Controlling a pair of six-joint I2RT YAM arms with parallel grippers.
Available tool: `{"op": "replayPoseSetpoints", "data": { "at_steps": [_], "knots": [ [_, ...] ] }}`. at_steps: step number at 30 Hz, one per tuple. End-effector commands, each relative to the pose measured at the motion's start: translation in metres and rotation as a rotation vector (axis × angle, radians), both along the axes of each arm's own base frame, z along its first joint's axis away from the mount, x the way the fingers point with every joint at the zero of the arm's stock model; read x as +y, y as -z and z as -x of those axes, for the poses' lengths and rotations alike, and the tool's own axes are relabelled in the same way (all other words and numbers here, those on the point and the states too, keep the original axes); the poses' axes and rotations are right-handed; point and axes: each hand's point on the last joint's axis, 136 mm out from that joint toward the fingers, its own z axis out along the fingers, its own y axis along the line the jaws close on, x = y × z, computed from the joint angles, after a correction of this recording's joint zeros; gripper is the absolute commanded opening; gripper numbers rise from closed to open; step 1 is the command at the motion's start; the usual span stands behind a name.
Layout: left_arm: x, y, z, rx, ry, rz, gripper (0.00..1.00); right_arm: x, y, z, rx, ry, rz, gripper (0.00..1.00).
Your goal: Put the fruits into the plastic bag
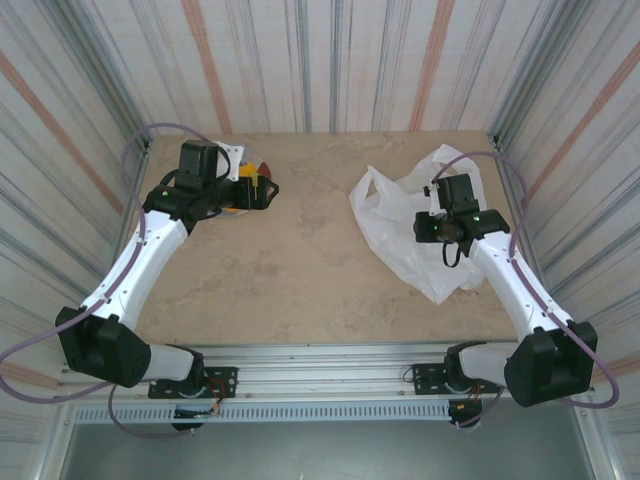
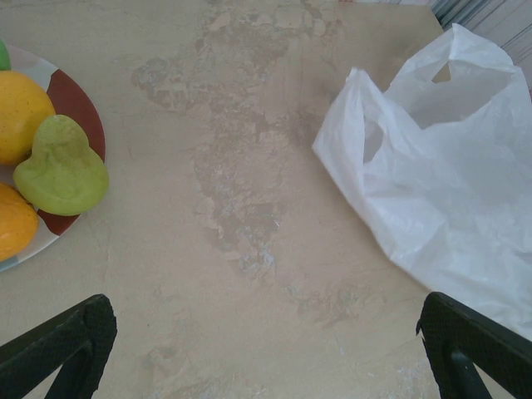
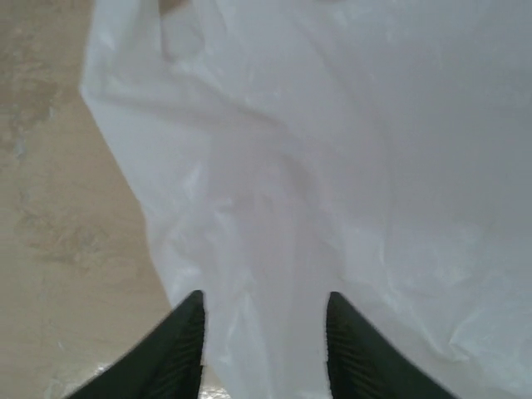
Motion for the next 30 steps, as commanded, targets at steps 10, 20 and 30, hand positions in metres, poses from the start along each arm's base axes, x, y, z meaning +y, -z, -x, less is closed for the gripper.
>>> {"op": "replayPoseSetpoints", "data": {
  "at_steps": [10,20,30],
  "knots": [
    [-0.003,-0.003,0.004,0.011,0.012,0.043,0.99,-0.054,-0.037,-0.079,-0.197,0.422,-0.186,0.86],
    [-0.003,-0.002,0.004,0.017,0.009,0.046,0.99,-0.090,0.029,-0.142,-0.133,0.711,-0.065,0.89],
    [-0.007,0.000,0.004,0.034,0.019,0.070,0.99,-0.094,0.107,-0.168,0.021,0.815,0.200,0.94]
  ]
}}
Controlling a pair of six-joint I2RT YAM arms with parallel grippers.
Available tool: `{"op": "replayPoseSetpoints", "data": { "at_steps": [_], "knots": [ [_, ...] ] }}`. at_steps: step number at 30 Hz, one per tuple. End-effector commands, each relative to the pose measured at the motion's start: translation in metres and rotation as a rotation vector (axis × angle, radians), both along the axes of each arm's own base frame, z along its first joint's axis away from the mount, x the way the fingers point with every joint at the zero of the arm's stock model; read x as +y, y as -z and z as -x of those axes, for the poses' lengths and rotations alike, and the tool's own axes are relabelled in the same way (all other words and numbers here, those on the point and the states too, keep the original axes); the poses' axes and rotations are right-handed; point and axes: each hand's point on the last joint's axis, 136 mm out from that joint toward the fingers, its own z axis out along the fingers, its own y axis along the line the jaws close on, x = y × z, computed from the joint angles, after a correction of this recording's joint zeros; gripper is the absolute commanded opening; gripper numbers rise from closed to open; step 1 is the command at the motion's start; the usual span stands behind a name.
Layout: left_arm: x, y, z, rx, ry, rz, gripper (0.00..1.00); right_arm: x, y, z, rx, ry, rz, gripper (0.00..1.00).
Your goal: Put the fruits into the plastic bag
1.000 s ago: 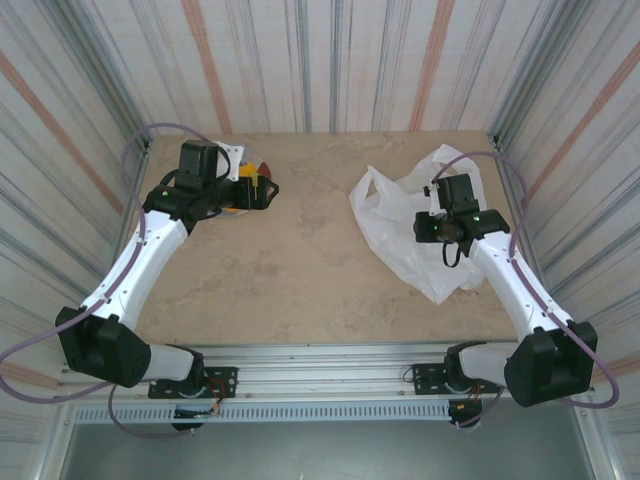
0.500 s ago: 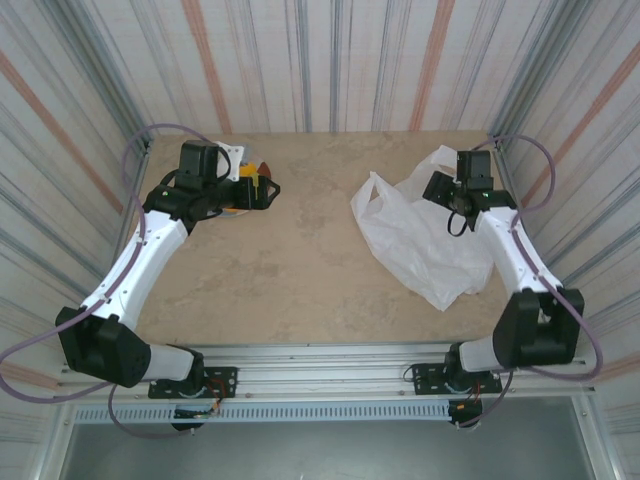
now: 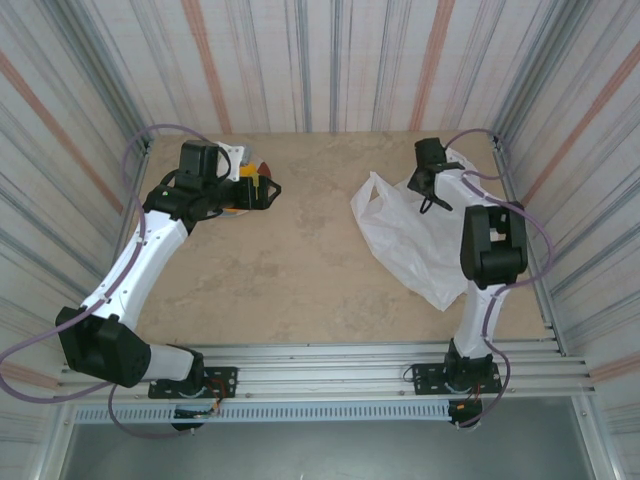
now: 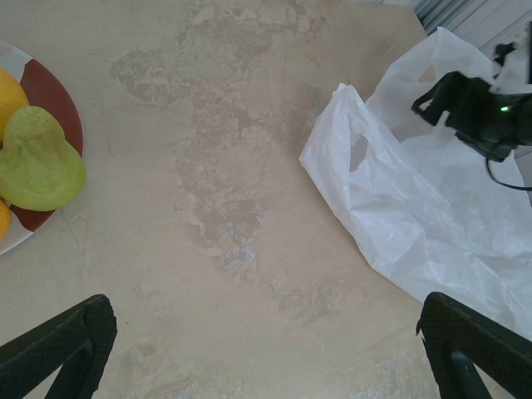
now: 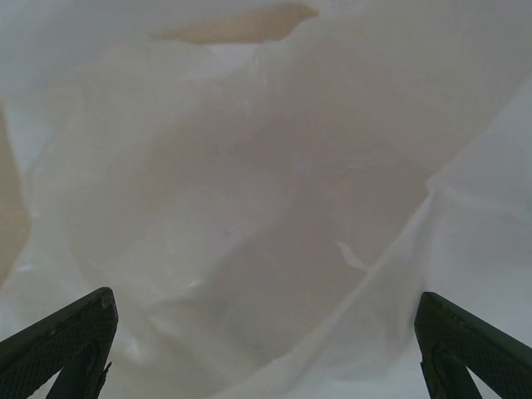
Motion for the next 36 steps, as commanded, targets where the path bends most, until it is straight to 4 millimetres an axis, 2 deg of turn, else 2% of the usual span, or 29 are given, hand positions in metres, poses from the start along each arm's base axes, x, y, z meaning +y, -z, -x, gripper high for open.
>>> {"op": "replayPoseSetpoints", "data": {
  "at_steps": [1,4,8,11,13,16,19,22,26,33,36],
  "knots": [
    [-0.001,0.002,0.001,0.012,0.006,0.029,0.99,-0.012,0.013,0.004,0.055,0.087,0.065,0.93],
    [-0.002,0.002,0.000,0.022,0.008,0.045,0.99,-0.013,0.025,0.004,0.111,0.081,0.095,0.85],
    [-0.003,0.003,-0.001,0.031,0.009,0.058,0.99,-0.014,0.027,0.008,0.113,0.050,0.112,0.47],
    [-0.003,0.003,-0.001,0.042,0.009,0.079,0.99,-0.014,0.026,0.010,0.118,0.021,0.092,0.24],
    [-0.001,0.003,-0.002,0.046,0.005,0.086,0.99,-0.011,0.018,0.008,0.098,-0.011,0.080,0.13],
    [0.000,0.002,-0.003,0.040,-0.002,0.082,0.99,-0.001,-0.006,0.005,0.045,-0.073,0.052,0.00],
    [0.003,0.002,-0.003,0.036,-0.012,0.073,0.99,0.009,-0.041,0.002,-0.016,-0.175,0.033,0.00],
    [0.005,0.000,-0.003,0.025,-0.021,0.064,0.99,0.035,-0.076,0.005,-0.057,-0.373,-0.029,0.00],
    [0.007,-0.005,-0.002,0.001,-0.021,0.056,0.99,0.071,-0.115,0.035,-0.092,-0.640,-0.101,0.00],
    [0.000,-0.010,-0.002,-0.113,-0.004,0.019,0.99,0.128,-0.183,0.086,-0.301,-1.021,-0.237,0.00],
    [-0.007,-0.011,-0.003,-0.162,0.014,-0.012,0.98,0.144,-0.201,0.102,-0.349,-1.130,-0.265,0.00]
  ]
}}
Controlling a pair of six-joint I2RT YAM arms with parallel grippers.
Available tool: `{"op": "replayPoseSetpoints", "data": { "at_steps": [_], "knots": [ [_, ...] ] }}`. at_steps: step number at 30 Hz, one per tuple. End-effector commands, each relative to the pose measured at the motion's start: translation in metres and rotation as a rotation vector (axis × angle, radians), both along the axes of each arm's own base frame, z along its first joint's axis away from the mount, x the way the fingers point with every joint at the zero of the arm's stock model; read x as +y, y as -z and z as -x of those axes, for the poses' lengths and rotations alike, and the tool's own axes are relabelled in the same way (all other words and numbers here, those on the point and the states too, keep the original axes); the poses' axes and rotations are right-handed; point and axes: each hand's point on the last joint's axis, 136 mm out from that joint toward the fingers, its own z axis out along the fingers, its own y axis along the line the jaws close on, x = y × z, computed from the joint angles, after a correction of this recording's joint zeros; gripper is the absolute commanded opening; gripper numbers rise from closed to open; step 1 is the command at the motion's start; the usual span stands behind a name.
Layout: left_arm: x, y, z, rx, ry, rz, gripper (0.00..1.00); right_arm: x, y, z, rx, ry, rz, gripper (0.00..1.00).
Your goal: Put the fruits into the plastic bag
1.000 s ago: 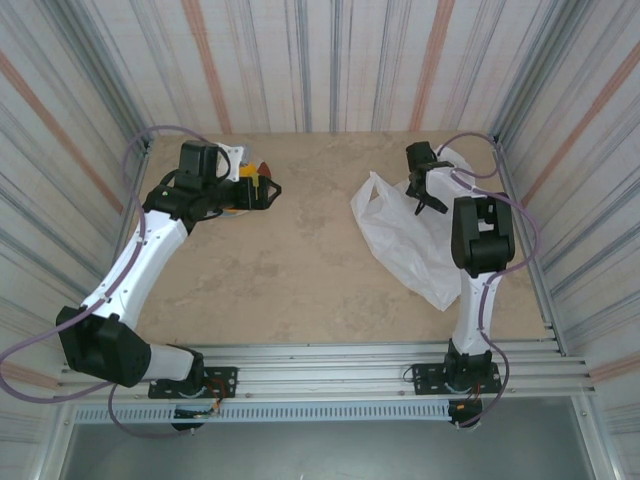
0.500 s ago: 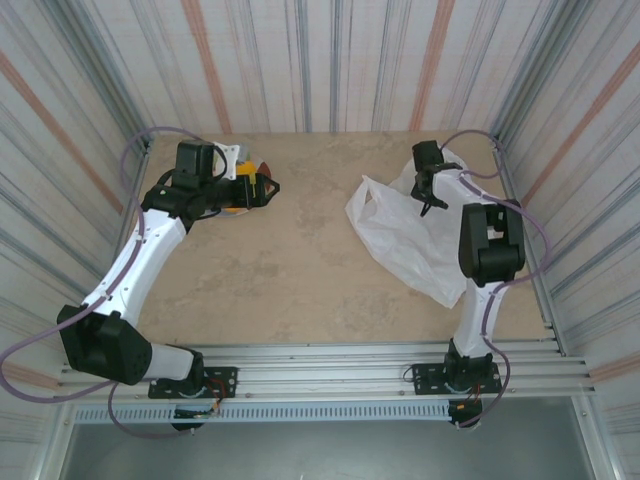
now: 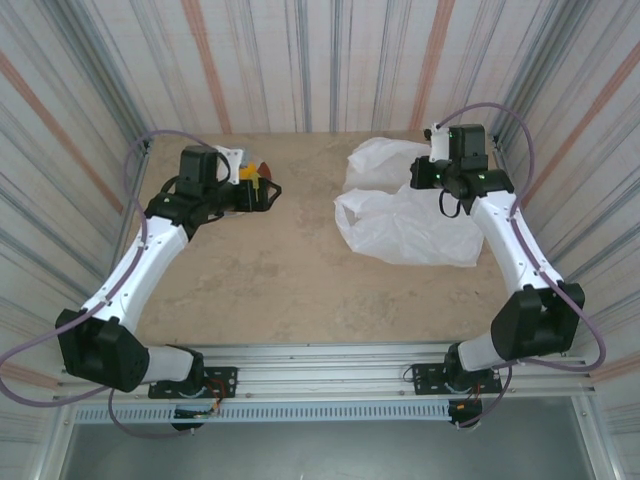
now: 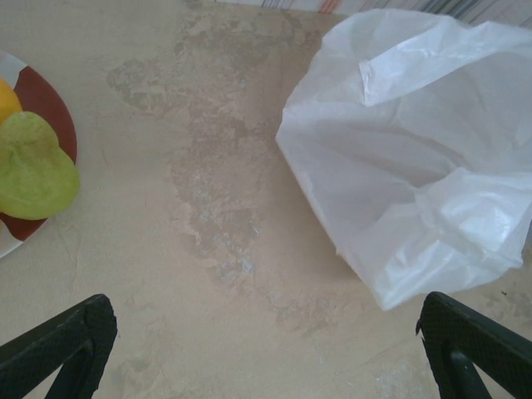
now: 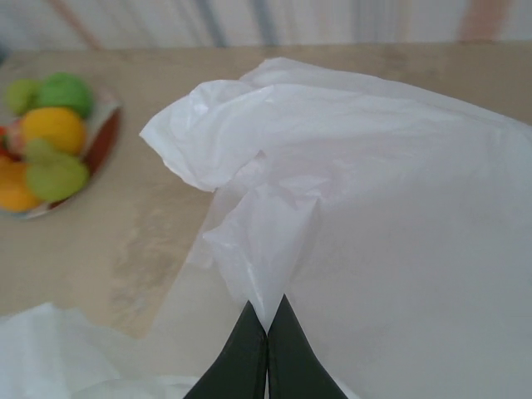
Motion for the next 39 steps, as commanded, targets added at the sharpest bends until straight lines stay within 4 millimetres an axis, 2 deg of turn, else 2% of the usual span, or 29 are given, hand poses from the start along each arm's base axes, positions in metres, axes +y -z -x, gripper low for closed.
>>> {"op": "replayPoseSetpoints", "data": {
  "at_steps": [1,5,12,17,20,23,25,29,32,33,35,39],
  "knots": [
    [-0.007,-0.016,-0.002,-0.124,0.026,-0.045,0.97,0.034,-0.011,0.026,-0.038,-0.243,-0.044,0.00],
    [-0.033,-0.013,-0.002,-0.164,0.131,-0.116,0.97,0.046,-0.016,0.038,-0.038,-0.332,-0.053,0.00],
    [-0.107,0.005,0.007,-0.297,0.363,-0.302,0.99,0.064,-0.011,0.049,-0.023,-0.421,-0.067,0.00],
    [-0.121,0.021,-0.016,-0.343,0.306,-0.474,0.97,0.071,-0.003,0.054,0.001,-0.460,-0.072,0.00],
    [-0.130,0.034,-0.016,-0.320,0.324,-0.473,0.93,0.071,0.002,0.055,0.008,-0.463,-0.073,0.00],
    [-0.135,0.047,-0.012,-0.274,0.333,-0.439,0.84,0.072,0.004,0.055,0.009,-0.462,-0.077,0.00],
    [-0.135,0.053,-0.011,-0.255,0.327,-0.434,0.74,0.072,0.006,0.055,0.009,-0.461,-0.078,0.00],
    [-0.136,0.056,-0.010,-0.242,0.333,-0.427,0.47,0.068,0.015,0.054,0.007,-0.442,-0.061,0.00],
    [-0.146,0.046,-0.001,-0.218,0.391,-0.363,0.17,0.060,0.022,0.047,-0.003,-0.377,-0.029,0.00],
    [-0.149,0.039,0.004,-0.206,0.410,-0.329,0.10,0.055,0.025,0.043,-0.012,-0.331,0.003,0.00],
    [-0.153,0.025,0.012,-0.186,0.430,-0.257,0.01,0.045,0.031,0.036,-0.038,-0.243,0.081,0.09],
    [-0.155,0.002,0.024,-0.169,0.456,-0.121,0.00,0.048,0.037,0.042,-0.101,-0.192,0.127,0.37]
  ]
}}
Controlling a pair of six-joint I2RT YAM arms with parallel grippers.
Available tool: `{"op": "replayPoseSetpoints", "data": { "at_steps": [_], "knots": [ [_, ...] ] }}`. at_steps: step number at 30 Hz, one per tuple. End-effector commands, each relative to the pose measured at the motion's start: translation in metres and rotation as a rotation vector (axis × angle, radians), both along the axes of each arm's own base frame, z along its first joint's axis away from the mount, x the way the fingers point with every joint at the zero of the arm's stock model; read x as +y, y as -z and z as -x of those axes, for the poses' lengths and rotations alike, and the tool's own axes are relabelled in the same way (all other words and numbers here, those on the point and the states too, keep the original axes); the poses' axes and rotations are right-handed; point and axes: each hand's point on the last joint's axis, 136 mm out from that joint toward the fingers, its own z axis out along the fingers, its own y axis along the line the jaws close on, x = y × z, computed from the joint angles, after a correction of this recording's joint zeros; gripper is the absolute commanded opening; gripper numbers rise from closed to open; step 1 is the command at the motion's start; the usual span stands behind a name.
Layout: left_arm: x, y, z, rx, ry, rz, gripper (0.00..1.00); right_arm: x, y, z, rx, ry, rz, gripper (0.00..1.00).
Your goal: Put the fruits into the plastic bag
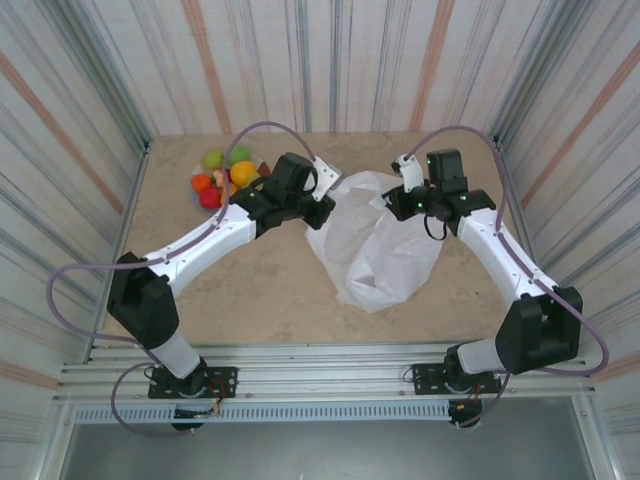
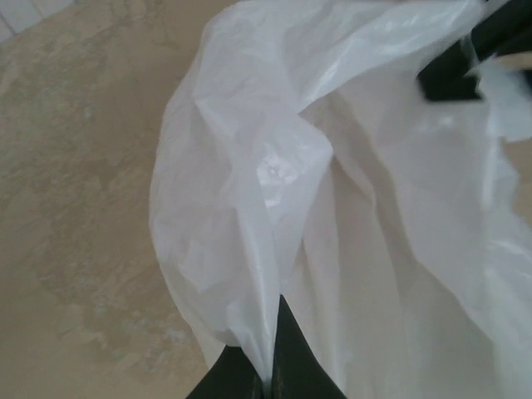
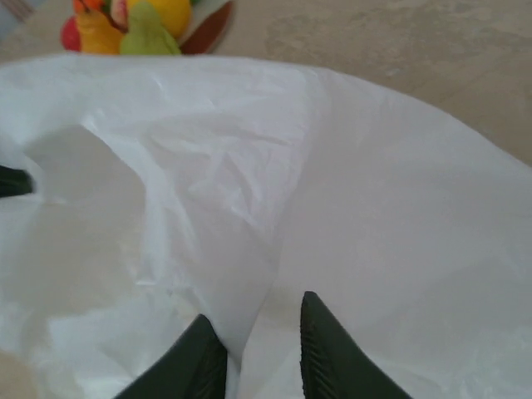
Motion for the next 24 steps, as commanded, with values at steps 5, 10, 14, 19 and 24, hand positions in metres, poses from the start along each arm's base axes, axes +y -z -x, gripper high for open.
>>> {"op": "replayPoseSetpoints", "data": {
  "at_steps": [5,10,14,19,24],
  "knots": [
    [-0.006,-0.047,0.021,0.068,0.064,0.174,0.00,0.010,-0.010,0.009,-0.164,0.092,0.040,0.56],
    [-0.006,-0.053,0.023,0.084,0.063,0.204,0.00,0.017,0.004,0.021,-0.205,0.144,0.074,0.74],
    [-0.004,-0.059,0.023,0.114,0.047,0.250,0.00,0.025,0.017,0.030,-0.221,0.188,0.079,0.81],
    [-0.002,-0.068,0.022,0.144,0.036,0.305,0.00,0.036,0.032,0.039,-0.236,0.225,0.071,0.88],
    [0.001,-0.073,0.020,0.175,0.021,0.347,0.00,0.046,0.049,0.037,-0.257,0.270,0.105,0.96]
  ]
}}
